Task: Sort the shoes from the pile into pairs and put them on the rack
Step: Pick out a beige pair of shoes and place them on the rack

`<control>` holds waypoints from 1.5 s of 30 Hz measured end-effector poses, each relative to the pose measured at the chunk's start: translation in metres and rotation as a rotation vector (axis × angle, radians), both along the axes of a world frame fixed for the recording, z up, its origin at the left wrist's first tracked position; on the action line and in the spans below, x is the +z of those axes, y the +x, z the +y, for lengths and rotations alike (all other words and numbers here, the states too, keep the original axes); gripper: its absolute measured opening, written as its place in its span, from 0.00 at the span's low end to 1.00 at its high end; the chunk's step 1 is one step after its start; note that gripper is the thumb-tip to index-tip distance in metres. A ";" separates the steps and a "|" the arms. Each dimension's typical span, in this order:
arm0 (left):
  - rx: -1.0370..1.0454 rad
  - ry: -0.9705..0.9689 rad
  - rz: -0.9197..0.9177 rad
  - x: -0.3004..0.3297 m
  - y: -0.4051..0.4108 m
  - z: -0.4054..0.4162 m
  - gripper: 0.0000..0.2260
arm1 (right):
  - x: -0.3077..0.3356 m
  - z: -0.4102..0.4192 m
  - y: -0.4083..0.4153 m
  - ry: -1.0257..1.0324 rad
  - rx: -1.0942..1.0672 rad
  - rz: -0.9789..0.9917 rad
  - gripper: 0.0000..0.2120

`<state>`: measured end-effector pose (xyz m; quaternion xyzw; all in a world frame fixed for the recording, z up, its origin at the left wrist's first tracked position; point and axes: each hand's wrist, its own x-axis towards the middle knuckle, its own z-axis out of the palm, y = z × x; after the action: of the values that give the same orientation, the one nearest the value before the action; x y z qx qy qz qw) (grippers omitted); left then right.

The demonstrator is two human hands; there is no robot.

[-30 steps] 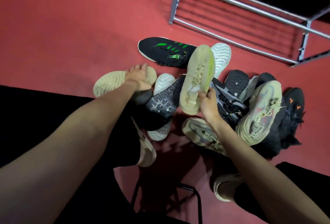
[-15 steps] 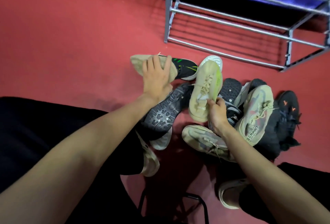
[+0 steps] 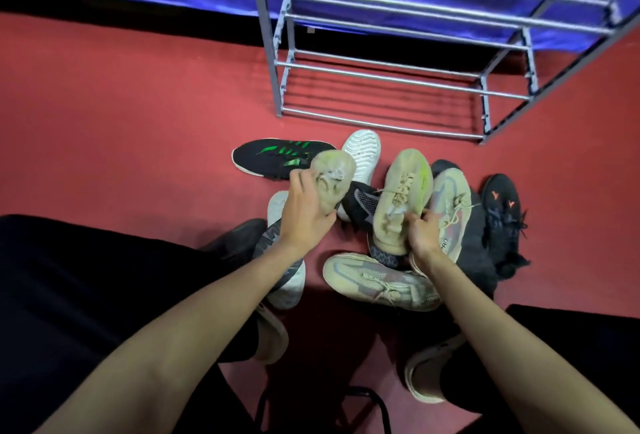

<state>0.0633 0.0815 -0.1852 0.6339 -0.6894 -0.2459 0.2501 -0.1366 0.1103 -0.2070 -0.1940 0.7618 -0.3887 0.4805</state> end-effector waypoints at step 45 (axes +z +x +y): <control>0.448 0.680 1.035 -0.074 0.003 -0.231 0.14 | -0.064 -0.240 0.015 -0.177 -0.052 -0.360 0.22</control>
<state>0.0668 -0.1493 -0.2591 0.6055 -0.2150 -0.6652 0.3802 -0.1217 -0.1295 -0.2711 -0.1430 0.6313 -0.4949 0.5798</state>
